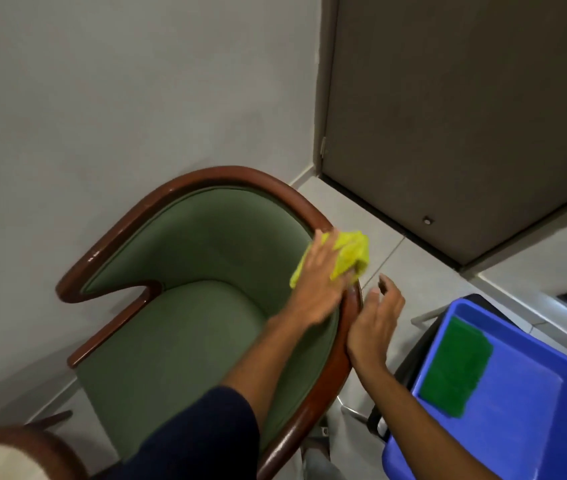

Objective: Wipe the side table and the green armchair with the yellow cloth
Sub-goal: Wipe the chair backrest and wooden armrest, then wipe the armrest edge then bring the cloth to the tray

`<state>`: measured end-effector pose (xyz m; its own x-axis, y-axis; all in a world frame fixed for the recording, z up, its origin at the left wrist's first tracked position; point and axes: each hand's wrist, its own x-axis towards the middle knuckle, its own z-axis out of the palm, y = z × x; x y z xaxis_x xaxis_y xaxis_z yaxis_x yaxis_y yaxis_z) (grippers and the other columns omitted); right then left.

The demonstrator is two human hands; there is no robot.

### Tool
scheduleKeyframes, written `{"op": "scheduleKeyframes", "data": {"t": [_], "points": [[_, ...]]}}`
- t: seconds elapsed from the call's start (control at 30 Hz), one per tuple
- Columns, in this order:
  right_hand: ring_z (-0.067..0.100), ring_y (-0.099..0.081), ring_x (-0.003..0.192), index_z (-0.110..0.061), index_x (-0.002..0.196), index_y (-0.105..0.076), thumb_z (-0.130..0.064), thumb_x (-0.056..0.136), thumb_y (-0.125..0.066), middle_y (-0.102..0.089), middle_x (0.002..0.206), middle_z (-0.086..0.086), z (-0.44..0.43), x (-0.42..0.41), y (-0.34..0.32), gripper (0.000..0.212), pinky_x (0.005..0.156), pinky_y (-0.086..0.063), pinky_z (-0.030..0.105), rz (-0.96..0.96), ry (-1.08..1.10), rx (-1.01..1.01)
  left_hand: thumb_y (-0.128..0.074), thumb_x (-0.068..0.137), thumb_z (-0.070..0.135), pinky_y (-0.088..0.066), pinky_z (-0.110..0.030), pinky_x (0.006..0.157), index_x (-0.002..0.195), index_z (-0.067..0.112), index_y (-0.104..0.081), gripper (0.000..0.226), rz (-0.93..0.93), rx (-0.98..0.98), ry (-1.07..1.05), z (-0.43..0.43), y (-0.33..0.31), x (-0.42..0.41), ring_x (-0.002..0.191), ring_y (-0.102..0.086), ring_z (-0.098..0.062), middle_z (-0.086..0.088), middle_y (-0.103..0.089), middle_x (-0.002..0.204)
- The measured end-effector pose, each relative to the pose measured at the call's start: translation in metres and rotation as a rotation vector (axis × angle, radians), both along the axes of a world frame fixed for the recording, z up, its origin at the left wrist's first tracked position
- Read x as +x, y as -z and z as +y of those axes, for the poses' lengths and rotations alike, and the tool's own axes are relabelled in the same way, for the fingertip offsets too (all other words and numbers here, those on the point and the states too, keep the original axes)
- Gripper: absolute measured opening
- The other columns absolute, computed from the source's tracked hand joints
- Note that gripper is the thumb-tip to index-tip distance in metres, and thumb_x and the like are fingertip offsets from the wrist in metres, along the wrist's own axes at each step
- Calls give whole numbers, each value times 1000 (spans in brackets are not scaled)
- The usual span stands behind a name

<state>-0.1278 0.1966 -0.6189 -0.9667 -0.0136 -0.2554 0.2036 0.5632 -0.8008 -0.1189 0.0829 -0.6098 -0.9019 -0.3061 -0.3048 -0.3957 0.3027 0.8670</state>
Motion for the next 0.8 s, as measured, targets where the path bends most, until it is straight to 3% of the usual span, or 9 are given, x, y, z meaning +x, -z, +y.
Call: {"op": "scheduleKeyframes", "data": {"t": [0.13, 0.2, 0.3, 0.4, 0.47, 0.53, 0.63, 0.73, 0.8], "points": [[29, -47, 124, -18, 124, -52, -30, 102, -37, -49, 130, 11, 22, -2, -9, 30, 110, -34, 50, -127, 117, 66, -46, 98, 35, -12, -27, 124, 145, 35, -45, 47, -88, 249, 42, 24, -23, 27, 152, -11, -4, 39, -14, 153], [26, -49, 122, -23, 120, -54, -44, 94, -45, -48, 130, 7, 40, -1, -19, 35, 111, -33, 51, -101, 45, 96, -49, 97, 35, -18, -32, 123, 131, 36, -58, 35, -173, 190, -44, 28, -32, 37, 147, -21, -10, 26, -27, 151], [21, -50, 120, -24, 119, -57, -47, 86, -61, -49, 127, 3, 56, -8, -34, 40, 106, -39, 44, -69, -80, 58, -53, 95, 37, -37, -39, 112, 113, 28, -66, 24, -207, 59, -85, 22, -53, 29, 121, -42, -15, 6, -43, 120], [14, -53, 113, -24, 120, -61, -31, 89, -67, -52, 123, 0, 66, -35, -58, 33, 92, -43, 29, -107, -133, -93, -58, 96, 25, -54, -29, 89, 104, 20, -69, 15, -68, 443, -160, 19, -90, -10, 91, -66, -8, 9, -68, 92], [13, -62, 104, -27, 111, -66, -27, 89, -66, -64, 113, -2, 74, -59, -81, 23, 85, -50, 29, -202, -95, -316, -60, 95, 15, -56, -19, 75, 103, 13, -68, 12, -20, 719, -222, 24, -105, -39, 74, -68, -1, 10, -74, 80], [8, -71, 87, -28, 94, -72, -29, 80, -69, -74, 92, -9, 75, -83, -101, 13, 71, -56, 24, -301, -54, -560, -61, 94, 18, -58, -21, 75, 106, 9, -69, 16, -65, 784, -221, 25, -114, -61, 75, -70, -5, 4, -75, 85], [14, -70, 72, -17, 80, -71, -19, 73, -75, -73, 80, 1, 54, -105, -107, 8, 64, -56, 29, -410, -47, -639, -60, 96, 28, -59, -28, 80, 119, 4, -66, 34, -109, 710, -261, 9, -115, -72, 84, -71, -14, -8, -76, 102], [27, -62, 78, -5, 93, -62, -4, 85, -66, -66, 89, 18, 44, -97, -76, 9, 70, -51, 36, -529, 72, -589, -74, 84, 37, -59, -37, 85, 130, 20, -54, 53, -233, 590, -345, 0, -92, -51, 99, -70, -23, -13, -70, 117], [28, -62, 78, 1, 108, -53, -4, 87, -67, -63, 93, 22, 53, -73, -52, 25, 66, -53, 35, -547, 149, -459, -81, 76, 13, -58, -44, 89, 130, 23, -42, 68, -306, 527, -321, 13, -72, -30, 104, -66, -28, -18, -64, 123]]}}
